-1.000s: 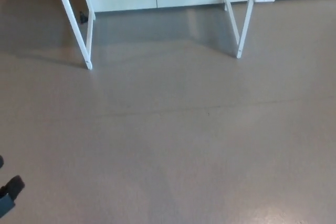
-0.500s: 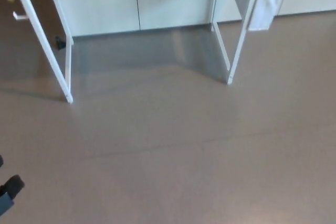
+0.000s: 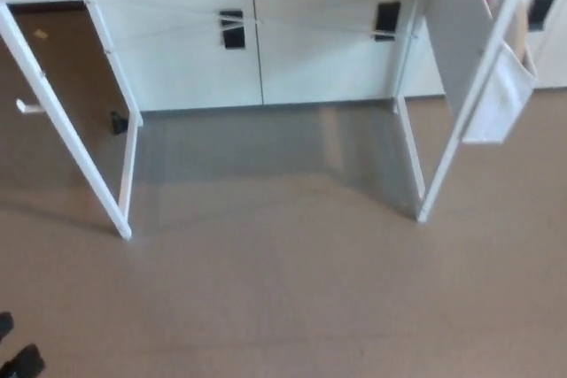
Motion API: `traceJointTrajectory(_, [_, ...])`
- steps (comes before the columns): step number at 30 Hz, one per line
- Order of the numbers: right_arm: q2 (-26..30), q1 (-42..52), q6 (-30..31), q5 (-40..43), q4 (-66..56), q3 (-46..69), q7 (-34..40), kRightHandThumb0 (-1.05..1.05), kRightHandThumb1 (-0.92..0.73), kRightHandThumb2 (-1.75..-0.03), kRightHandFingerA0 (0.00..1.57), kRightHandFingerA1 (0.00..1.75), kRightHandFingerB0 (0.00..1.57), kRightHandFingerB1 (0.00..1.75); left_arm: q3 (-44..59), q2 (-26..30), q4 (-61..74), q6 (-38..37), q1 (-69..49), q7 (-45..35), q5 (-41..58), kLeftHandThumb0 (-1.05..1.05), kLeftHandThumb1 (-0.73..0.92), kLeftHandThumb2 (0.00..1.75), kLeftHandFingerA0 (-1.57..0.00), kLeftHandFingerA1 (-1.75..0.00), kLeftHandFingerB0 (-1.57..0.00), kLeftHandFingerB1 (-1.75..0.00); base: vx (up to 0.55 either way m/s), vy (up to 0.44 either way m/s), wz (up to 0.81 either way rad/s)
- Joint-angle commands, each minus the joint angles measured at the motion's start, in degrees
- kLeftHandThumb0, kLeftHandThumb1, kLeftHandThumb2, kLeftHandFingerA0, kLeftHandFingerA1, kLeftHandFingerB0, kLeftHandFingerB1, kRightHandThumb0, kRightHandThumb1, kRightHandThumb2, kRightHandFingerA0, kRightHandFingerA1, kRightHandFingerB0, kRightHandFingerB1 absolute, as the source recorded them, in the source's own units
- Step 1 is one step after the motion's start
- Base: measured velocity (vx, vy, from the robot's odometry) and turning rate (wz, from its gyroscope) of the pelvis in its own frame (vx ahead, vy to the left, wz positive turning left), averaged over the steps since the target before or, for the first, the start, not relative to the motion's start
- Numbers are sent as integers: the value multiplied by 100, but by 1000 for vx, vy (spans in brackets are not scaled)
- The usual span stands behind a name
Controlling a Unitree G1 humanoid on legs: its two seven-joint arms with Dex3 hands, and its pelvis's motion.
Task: The robot walk up to a desk on which a bottle is kept on the left hand side and a container is kept on the right hand side. The robot uses its left hand to pick up the bottle and places it in the container.
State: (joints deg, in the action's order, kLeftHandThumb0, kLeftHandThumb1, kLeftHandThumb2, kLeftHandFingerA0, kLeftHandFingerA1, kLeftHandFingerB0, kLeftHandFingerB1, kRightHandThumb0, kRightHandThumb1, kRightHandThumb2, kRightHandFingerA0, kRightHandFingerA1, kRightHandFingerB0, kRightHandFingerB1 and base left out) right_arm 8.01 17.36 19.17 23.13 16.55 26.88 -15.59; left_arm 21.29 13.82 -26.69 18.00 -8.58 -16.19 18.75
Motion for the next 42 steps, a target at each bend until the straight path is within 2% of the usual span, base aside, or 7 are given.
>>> traceJointTrajectory(1, [44, 126, -426, 40, 308, 23, -326, -12, -61, -57, 26, 51, 24, 44, -136, 239, -264, -28, -42, -153, -186, -22, 75, 67, -28, -36, -19, -31, 423, -37, -10])
traceJointTrajectory(2, [56, 124, -642, -172, 456, -64, -210, -15, -38, -86, 27, 58, 19, 54, -240, 333, -471, -27, 87, -127, -314, -19, 77, 67, -30, -36, -20, -31, 355, 13, -21])
traceJointTrajectory(24, [110, 272, -1368, -233, 1304, -88, -330, -15, -37, -86, 28, 59, 21, 54, -667, 652, -1458, -239, 426, -165, -602, -15, 56, 95, -26, -53, -10, -45, 312, 75, -4])
traceJointTrajectory(30, [79, 396, -1420, -246, 1164, -150, -351, -14, -41, -88, 26, 58, 20, 54, -706, 708, -1468, -148, 484, -166, -617, -15, 72, 61, -43, -38, -25, -31, 222, -205, 13])
traceJointTrajectory(35, [70, 456, -1381, -229, 1150, -161, -346, -13, -40, -88, 26, 58, 19, 54, -907, 835, -1466, -137, 439, -254, -788, -14, 52, 93, -35, -57, -14, -47, 42, -79, -3])
traceJointTrajectory(41, [117, 395, -1516, -364, 1312, -241, -283, -15, -40, -88, 27, 59, 20, 54, -1032, 934, -1668, -64, 561, -270, -845, -11, 49, 91, -35, -57, -17, -48, 21, 75, 7])
traceJointTrajectory(42, [137, 329, -1569, -326, 1429, -209, -325, -14, -41, -88, 25, 58, 20, 54, -1092, 946, -1684, -82, 600, -298, -888, -13, 68, 59, -45, -39, -30, -33, 46, 80, 23])
